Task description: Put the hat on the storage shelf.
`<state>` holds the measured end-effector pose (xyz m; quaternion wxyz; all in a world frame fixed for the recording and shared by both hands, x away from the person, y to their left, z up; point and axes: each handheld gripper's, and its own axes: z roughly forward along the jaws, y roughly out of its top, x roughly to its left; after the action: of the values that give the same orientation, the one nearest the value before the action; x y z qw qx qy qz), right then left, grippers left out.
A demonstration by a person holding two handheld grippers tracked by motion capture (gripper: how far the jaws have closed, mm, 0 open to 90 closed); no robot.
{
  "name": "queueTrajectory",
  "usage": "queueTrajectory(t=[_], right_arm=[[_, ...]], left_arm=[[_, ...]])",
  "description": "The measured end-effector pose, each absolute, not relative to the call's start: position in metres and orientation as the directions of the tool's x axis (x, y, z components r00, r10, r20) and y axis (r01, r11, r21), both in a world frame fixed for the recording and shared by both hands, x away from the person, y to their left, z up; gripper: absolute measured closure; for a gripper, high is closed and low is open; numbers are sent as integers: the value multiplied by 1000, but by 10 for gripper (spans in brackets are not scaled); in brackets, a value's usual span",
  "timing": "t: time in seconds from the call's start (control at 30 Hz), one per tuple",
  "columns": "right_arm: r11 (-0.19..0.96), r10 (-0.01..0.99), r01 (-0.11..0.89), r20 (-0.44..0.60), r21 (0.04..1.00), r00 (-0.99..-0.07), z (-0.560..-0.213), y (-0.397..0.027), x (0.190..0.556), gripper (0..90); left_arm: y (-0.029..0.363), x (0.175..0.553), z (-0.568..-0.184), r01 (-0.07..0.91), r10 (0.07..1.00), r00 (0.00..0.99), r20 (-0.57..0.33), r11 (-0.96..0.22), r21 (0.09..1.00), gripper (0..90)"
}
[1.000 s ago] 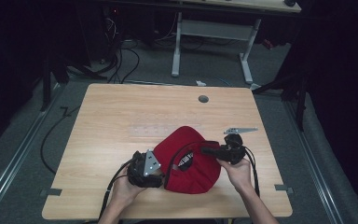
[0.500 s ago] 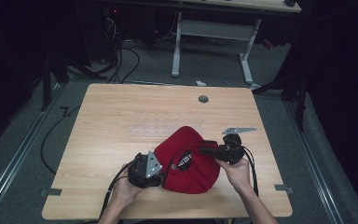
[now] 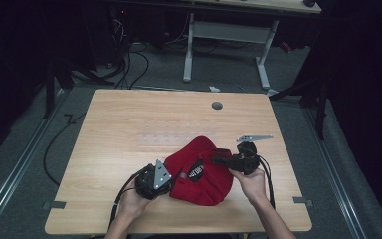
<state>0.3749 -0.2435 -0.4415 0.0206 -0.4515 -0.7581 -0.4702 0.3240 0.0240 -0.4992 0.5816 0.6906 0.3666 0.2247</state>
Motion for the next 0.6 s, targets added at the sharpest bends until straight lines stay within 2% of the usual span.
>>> queueTrajectory(t=[0.17,0.3,0.6], right_arm=[[152,665,710,460,688,-588,-439,-241,377,841],[152,671,714,458,684,-582,-439,-239,378,842],[165,669,733,472,659,-575,-439,-240,378,842]], left_arm=[[19,323,-505,227,771,632,-75,-92,969,441],[19,322,-505,220,771,634,-61,-104,970,443],[23,325,-498,269,743,660,-112,-94,959,431]])
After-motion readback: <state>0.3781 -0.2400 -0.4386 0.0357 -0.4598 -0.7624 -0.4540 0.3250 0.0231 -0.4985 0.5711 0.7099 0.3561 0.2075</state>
